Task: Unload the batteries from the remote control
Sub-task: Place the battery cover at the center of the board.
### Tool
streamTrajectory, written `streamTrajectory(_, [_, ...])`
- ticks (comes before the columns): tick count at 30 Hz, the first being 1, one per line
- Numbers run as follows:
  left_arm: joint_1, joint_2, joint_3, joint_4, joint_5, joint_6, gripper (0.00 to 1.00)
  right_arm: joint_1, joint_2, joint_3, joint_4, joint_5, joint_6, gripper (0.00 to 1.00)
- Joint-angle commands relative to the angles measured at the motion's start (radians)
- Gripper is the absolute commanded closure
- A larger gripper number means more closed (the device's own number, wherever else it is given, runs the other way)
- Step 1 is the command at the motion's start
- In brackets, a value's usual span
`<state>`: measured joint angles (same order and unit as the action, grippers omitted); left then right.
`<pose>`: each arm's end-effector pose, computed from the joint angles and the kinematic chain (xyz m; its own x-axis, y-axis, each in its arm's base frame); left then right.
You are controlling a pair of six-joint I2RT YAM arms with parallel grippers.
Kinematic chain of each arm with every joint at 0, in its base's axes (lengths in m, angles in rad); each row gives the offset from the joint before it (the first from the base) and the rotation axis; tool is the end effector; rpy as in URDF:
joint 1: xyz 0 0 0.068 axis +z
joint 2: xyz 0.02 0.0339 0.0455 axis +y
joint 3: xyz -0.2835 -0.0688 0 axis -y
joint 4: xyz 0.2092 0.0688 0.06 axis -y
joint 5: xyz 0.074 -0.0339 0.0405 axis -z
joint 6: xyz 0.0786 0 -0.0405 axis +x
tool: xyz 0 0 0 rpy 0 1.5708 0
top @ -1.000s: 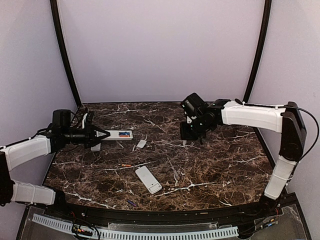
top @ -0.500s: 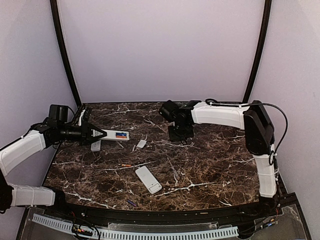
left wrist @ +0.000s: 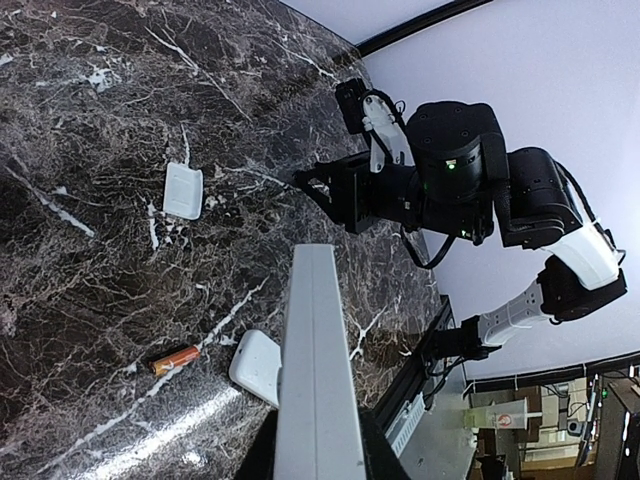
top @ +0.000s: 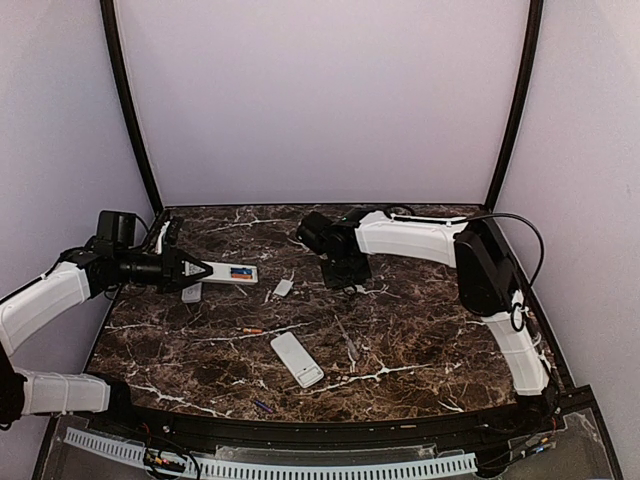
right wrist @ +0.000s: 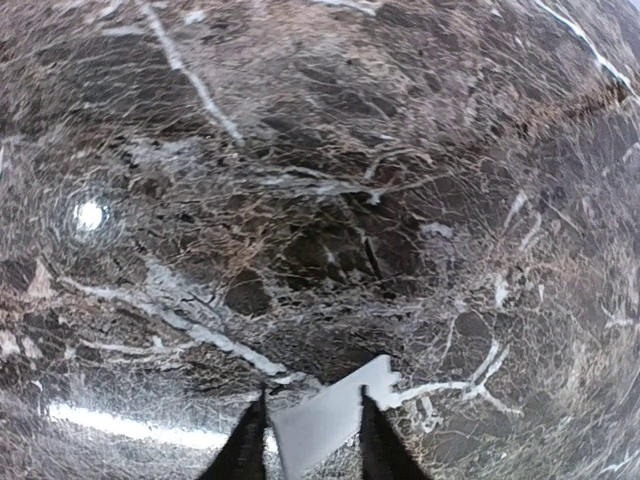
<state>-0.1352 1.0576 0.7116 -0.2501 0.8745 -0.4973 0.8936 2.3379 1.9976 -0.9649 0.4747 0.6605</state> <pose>0.1910 -0.0868 0.2761 -0.8303 -0.1958 -0.5218 0.3635 0.5194 -0.7733 0.3236 0.3452 0.1655 -0.8566 -0.1946 -0.4779 -0.1171 0.9753 -0.1872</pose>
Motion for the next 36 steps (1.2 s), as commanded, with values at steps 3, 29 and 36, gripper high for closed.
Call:
streamTrajectory(3, [0.006, -0.019, -0.008, -0.033, -0.034, 0.035, 1.00, 0.004, -0.051, -0.041, 0.116, -0.160, -0.030, 0.50])
streamTrajectory(29, [-0.390, 0.194, 0.173, -0.090, 0.086, 0.102, 1.00, 0.150, -0.967, -0.791, 0.654, -0.646, -0.460, 0.36])
streamTrajectory(36, [-0.449, 0.236, 0.233, -0.088, 0.137, 0.020, 1.00, 0.253, -0.934, -0.767, 0.623, -0.589, -0.544, 0.35])
